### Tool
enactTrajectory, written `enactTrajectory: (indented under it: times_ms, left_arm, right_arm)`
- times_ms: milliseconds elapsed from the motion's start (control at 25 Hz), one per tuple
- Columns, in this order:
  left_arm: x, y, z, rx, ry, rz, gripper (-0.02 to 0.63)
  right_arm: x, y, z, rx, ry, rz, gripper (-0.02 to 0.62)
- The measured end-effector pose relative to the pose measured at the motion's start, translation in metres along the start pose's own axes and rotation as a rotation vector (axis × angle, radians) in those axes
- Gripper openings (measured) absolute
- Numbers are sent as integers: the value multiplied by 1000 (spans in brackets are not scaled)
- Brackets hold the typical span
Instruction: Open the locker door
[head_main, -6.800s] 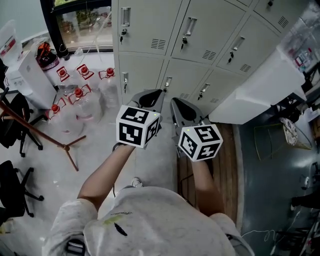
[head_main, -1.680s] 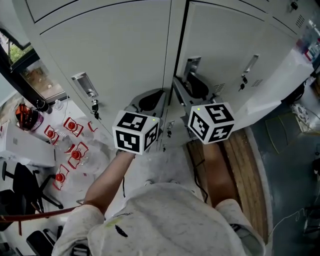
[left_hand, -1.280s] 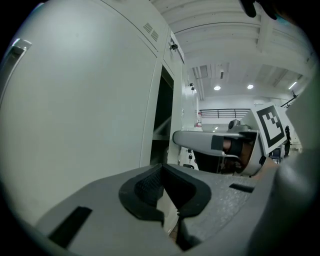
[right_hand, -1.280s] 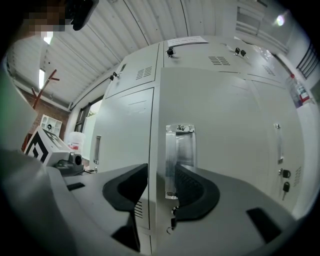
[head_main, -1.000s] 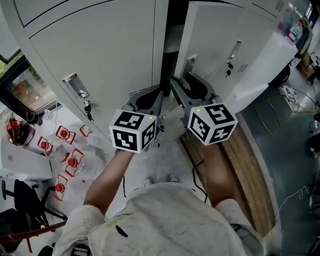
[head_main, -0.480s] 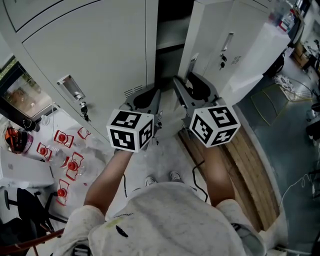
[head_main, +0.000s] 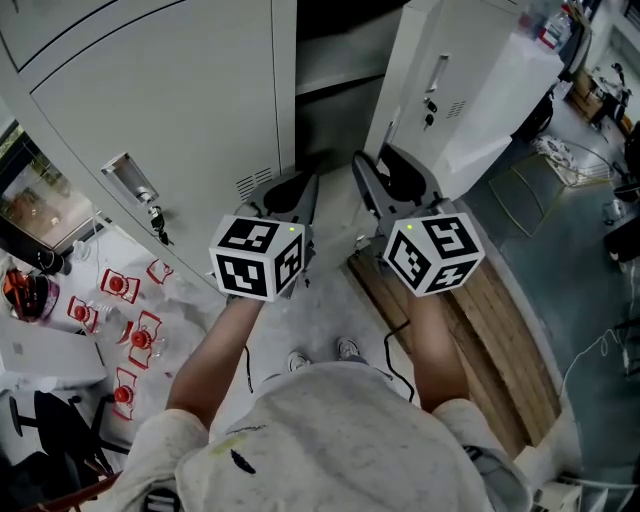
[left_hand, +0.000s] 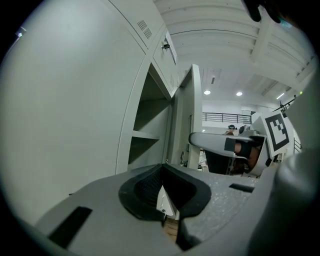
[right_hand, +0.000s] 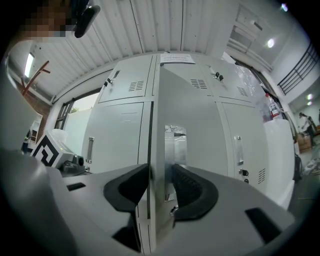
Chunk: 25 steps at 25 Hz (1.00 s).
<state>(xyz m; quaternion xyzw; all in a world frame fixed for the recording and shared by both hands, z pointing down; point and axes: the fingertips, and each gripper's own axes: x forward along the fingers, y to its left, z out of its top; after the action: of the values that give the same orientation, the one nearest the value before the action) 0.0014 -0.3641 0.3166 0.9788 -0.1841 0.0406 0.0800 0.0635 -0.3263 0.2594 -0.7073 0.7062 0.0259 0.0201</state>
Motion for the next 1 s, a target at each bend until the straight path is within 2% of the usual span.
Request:
enactTrajectory:
  times_ms: [200, 520, 1000]
  left_arm:
    - [7, -15, 1, 12, 2, -42, 8]
    - [27, -49, 1, 27, 15, -112, 8]
    - [56, -86, -4, 41, 36, -171, 8]
  right_arm:
    - [-12, -10, 0, 2, 0, -40, 138]
    - [-35, -27, 3, 14, -10, -53, 135]
    - [-65, -55, 4, 22, -41, -61, 137]
